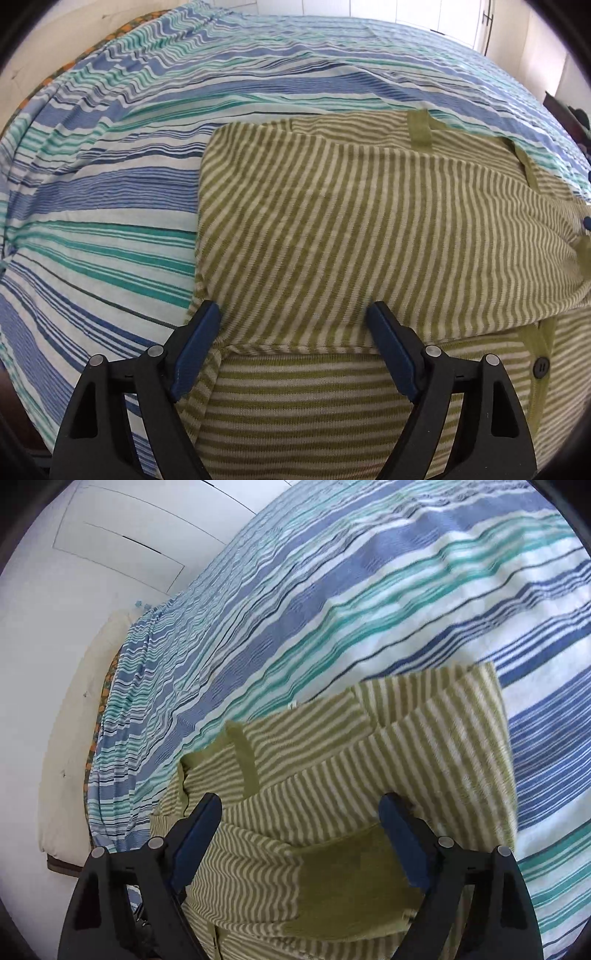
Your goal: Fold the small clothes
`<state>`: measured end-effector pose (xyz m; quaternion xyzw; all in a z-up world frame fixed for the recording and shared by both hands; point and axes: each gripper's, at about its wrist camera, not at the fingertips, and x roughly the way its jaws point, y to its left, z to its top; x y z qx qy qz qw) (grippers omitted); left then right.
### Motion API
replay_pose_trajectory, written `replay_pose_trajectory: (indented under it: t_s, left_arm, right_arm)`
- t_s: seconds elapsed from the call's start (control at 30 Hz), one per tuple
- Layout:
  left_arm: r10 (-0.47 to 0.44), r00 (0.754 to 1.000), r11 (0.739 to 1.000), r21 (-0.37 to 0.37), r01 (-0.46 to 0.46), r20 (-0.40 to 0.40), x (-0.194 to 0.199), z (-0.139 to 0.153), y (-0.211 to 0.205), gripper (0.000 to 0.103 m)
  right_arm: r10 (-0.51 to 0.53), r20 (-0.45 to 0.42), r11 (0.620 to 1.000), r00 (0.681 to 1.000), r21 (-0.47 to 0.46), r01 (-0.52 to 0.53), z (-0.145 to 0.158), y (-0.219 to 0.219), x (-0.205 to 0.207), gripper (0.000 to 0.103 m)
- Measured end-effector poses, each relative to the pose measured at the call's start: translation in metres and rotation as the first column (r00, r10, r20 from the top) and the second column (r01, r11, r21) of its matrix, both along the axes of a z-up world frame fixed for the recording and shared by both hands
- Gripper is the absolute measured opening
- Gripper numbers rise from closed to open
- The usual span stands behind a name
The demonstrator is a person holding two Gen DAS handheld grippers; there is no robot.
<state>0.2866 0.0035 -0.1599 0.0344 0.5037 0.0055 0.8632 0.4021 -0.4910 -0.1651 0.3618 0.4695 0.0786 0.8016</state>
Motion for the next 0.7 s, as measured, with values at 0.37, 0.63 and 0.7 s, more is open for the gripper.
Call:
replay_pose_trajectory:
  t_s: [0.37, 0.63, 0.7]
  left_arm:
    - [-0.011, 1.000, 1.000, 0.028, 0.011, 0.006, -0.014, 0.007, 0.005, 0.091]
    - [-0.122, 0.992, 0.992, -0.019, 0.123, 0.018, -0.110, 0.027, 0.008, 0.091]
    - [-0.155, 0.988, 0.988, 0.010, 0.155, -0.025, -0.132, 0.012, 0.000, 0.091]
  right_arm:
    - [0.595, -0.251, 0.532, 0.763, -0.589, -0.609, -0.012, 0.095, -0.016, 0.067]
    - [0.509, 0.019, 0.736, 0.861, -0.529, -0.423, 0.037, 0.082, -0.110, 0.072]
    - [0.571, 0.007, 0.700, 0.821, -0.527, -0.483, 0.033, 0.097, -0.147, 0.072]
